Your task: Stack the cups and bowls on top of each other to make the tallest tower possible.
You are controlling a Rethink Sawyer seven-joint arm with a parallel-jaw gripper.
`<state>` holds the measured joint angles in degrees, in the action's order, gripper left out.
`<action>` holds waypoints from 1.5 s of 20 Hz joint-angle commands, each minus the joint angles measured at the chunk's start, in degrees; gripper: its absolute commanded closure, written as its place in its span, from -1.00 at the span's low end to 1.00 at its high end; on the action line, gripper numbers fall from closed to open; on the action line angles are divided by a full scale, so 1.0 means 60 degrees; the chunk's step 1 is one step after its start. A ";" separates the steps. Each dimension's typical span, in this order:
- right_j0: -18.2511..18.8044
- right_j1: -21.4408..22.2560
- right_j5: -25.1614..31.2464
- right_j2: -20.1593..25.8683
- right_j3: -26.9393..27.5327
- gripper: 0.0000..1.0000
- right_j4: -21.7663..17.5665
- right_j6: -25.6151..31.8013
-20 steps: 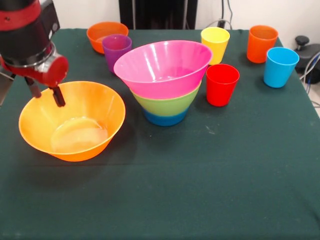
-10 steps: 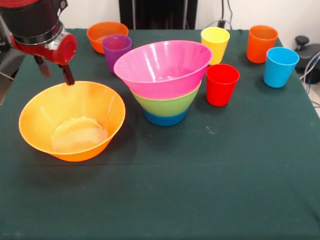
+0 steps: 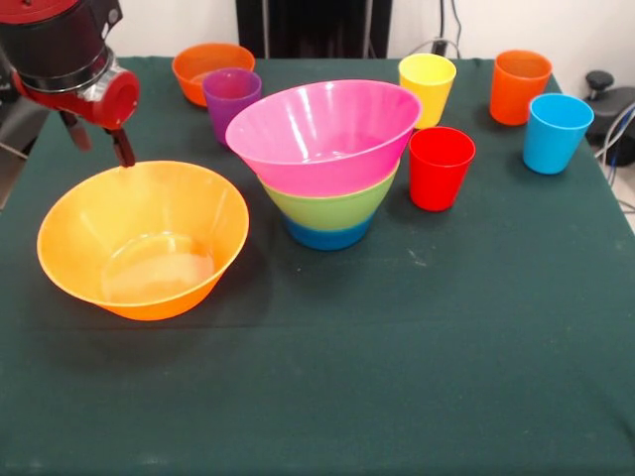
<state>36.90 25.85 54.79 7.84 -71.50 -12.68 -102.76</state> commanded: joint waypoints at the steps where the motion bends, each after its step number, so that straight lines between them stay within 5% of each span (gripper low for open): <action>1: 0.0265 -0.0296 -0.0903 0.0913 -0.0939 -1.00 -0.1024 0.2233; 14: 0.0746 -0.0473 -0.1534 0.1375 -0.1261 -1.00 -0.1518 0.2123; 30: 0.0467 0.0202 -0.0008 0.1446 -0.1134 -1.00 -0.1150 0.1514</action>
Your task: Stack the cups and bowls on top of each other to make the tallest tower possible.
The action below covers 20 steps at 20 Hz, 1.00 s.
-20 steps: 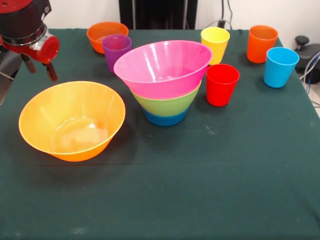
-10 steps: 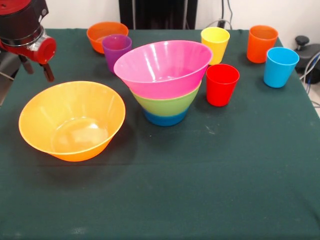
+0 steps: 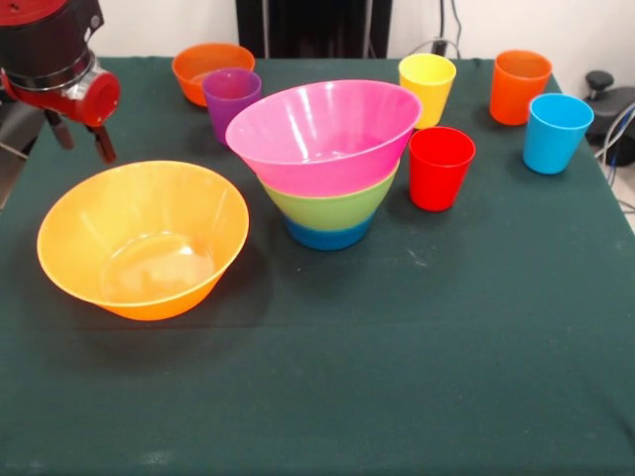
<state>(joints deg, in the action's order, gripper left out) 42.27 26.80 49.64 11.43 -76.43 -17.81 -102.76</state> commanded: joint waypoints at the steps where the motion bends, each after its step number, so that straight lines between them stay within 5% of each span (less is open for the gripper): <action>1: -0.0448 0.0014 0.0846 0.0839 -0.0264 -1.00 -0.0316 0.1492; 20: -0.0503 -0.0386 0.0424 0.0836 0.0185 -1.00 -0.0533 0.1437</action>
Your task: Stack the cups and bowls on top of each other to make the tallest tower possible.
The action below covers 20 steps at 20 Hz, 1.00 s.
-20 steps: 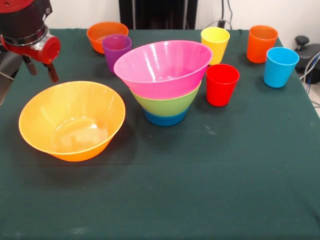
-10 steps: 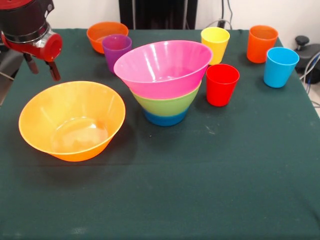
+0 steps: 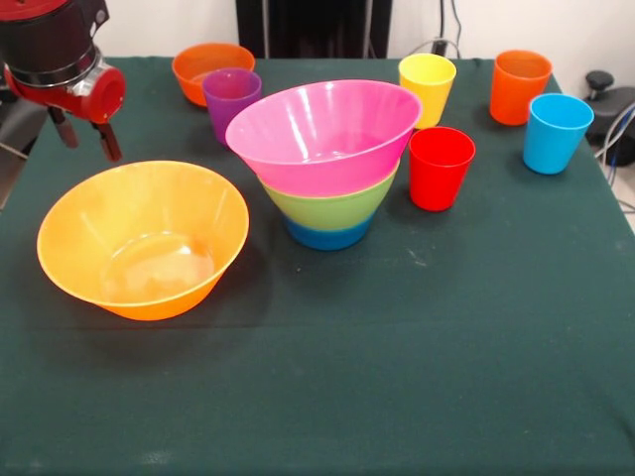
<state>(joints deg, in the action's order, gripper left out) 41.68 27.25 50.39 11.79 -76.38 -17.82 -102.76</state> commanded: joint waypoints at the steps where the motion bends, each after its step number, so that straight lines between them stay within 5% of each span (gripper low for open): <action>1: -0.0380 -0.0506 0.0285 0.0826 0.0223 -1.00 -0.0506 0.1479; 20: -0.0785 -0.0737 0.1009 0.0776 0.0972 -1.00 -0.0292 0.1259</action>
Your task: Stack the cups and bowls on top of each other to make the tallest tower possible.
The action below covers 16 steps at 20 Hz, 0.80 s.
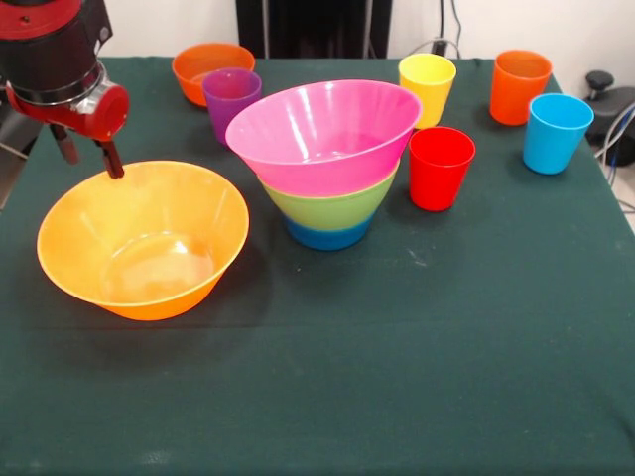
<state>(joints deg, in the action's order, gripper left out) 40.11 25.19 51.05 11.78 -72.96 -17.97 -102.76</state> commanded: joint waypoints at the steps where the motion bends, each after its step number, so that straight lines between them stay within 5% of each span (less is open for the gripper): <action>1: -0.0518 -0.0354 0.0980 0.0774 0.0389 -1.00 -0.0232 0.1278; 16: -0.0235 -0.0667 0.0336 0.0813 0.0270 -1.00 -0.0480 0.1668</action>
<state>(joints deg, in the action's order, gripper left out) 38.90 25.40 52.20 11.91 -72.29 -18.02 -102.76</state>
